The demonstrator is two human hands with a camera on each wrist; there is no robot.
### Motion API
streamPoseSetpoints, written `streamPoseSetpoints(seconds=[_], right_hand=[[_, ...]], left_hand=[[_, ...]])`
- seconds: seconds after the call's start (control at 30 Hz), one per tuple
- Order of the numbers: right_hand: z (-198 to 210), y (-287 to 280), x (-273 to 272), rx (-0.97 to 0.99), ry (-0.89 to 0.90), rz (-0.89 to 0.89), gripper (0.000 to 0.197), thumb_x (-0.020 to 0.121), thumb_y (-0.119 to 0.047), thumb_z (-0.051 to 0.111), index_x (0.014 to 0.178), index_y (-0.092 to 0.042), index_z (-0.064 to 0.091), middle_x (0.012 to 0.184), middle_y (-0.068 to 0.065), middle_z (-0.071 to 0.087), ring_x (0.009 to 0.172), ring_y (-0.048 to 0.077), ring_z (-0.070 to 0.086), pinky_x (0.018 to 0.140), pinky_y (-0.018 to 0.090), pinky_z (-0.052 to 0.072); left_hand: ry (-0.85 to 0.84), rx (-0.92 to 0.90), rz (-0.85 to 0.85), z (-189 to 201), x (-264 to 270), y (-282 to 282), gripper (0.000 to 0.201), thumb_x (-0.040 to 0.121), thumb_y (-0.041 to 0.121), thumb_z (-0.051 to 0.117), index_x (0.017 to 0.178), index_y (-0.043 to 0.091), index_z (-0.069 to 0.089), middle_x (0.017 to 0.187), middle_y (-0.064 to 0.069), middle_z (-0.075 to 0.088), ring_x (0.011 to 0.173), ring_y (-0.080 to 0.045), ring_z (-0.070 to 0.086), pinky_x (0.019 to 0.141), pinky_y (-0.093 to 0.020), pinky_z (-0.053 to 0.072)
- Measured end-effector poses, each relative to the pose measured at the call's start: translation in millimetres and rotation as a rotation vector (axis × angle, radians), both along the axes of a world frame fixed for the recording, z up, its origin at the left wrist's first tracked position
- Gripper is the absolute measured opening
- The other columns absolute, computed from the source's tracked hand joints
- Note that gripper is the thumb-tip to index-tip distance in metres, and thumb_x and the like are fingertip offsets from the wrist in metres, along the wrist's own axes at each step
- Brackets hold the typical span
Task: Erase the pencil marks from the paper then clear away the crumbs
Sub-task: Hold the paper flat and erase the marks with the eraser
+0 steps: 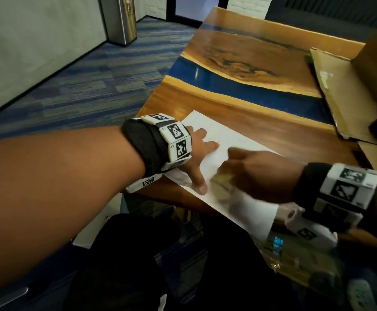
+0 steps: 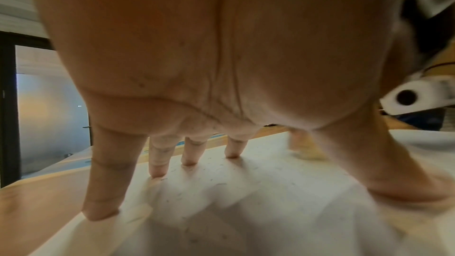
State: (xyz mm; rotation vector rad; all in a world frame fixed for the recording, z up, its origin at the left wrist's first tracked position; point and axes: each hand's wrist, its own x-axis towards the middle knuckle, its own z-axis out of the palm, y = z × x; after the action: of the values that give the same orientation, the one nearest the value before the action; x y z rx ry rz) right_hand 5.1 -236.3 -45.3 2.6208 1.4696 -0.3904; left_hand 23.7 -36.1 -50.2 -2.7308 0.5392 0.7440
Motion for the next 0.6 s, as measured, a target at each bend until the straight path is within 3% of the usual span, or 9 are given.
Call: streamPoseSetpoints(seconds=[0.13,0.23,0.33,0.43,0.6], right_hand=[[-9.0,-28.0,53.4,0.008,-0.183,-0.350,0.031,0.098,-0.039,0.049,0.123,-0.026,0.060,0.103,-0.007,0.049,0.090,0.016,0.051,0.080,0.033,0.046],[-12.5,-29.9,60.1,0.004,-0.143,-0.421,0.028,0.097,-0.039,0.052,0.120,-0.028,0.062,0.102,-0.006,0.051,0.092,0.017,0.051,0.078,0.031,0.041],[-11.7,-26.4,58.9,-0.008,-0.129,-0.411,0.027,0.097,-0.036,0.053,0.120,-0.025,0.062,0.104,-0.004,0.052,0.093,0.018,0.050,0.077,0.030,0.037],[-8.6,-21.2,49.8,-0.002,-0.179,-0.381,0.028,0.097,-0.035,0.052,0.122,-0.024,0.061,0.105,-0.004,0.052,0.091,0.018,0.050,0.076,0.031,0.040],[0.0,-5.9,-9.9,0.061,0.067,0.006,0.032,0.100,-0.033,0.047,0.131,-0.028,0.052,0.109,-0.004,0.046,0.084,0.016,0.056,0.076,0.036,0.053]], left_hand=[[0.003,0.020,0.020,3.2,-3.0,1.1,0.136,0.053,0.090,0.066,0.157,0.038,-0.004,0.166,-0.010,0.002,0.148,-0.040,0.018,0.114,-0.060,0.028],[-0.001,0.029,0.035,10.5,-1.9,2.1,0.130,0.056,0.085,0.071,0.157,0.041,0.002,0.164,-0.011,0.009,0.147,-0.039,0.020,0.114,-0.058,0.029],[0.013,0.008,0.045,12.7,-3.1,3.7,0.121,0.063,0.077,0.073,0.158,0.038,0.009,0.160,-0.010,0.018,0.142,-0.036,0.030,0.109,-0.050,0.036],[0.027,-0.043,0.073,5.8,-9.9,7.0,0.125,0.059,0.087,0.066,0.158,0.035,0.009,0.161,-0.008,0.017,0.144,-0.035,0.029,0.109,-0.051,0.037],[0.013,-0.072,0.052,-0.7,-12.1,10.5,0.130,0.054,0.090,0.066,0.156,0.033,0.010,0.161,-0.010,0.016,0.144,-0.036,0.028,0.110,-0.055,0.038]])
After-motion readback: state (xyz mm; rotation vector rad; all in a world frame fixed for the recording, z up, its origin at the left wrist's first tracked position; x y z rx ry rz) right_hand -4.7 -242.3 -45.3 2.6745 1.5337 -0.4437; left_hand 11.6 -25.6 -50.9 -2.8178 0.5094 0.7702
